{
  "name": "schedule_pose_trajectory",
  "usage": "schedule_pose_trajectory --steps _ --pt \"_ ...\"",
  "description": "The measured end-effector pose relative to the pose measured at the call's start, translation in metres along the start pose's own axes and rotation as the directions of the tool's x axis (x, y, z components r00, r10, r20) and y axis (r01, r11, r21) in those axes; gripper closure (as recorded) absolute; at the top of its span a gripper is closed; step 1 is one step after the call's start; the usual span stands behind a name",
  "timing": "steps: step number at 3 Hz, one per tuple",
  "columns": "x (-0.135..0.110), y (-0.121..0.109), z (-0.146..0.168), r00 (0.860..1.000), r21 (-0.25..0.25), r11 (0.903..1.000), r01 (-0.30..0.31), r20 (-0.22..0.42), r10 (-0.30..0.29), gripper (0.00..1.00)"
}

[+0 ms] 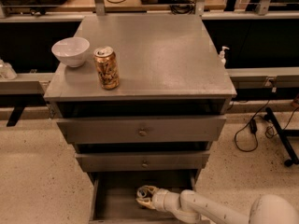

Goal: Pick redbull can from bottom drawer and place on counter

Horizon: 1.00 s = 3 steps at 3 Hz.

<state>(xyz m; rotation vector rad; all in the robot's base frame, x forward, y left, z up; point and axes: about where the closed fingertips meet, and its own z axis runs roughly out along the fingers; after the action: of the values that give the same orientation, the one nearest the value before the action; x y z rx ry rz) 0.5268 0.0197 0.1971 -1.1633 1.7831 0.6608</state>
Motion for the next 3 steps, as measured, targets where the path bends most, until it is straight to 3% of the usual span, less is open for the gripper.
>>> schedule_pose_trajectory --steps 2,3 --pt "-0.008 0.013 -0.006 0.995 -0.037 0.9984 -0.043 0.089 0.047 0.99" --pt "-0.031 0.001 -0.047 0.992 0.006 0.9978 -0.066 0.113 0.065 1.00"
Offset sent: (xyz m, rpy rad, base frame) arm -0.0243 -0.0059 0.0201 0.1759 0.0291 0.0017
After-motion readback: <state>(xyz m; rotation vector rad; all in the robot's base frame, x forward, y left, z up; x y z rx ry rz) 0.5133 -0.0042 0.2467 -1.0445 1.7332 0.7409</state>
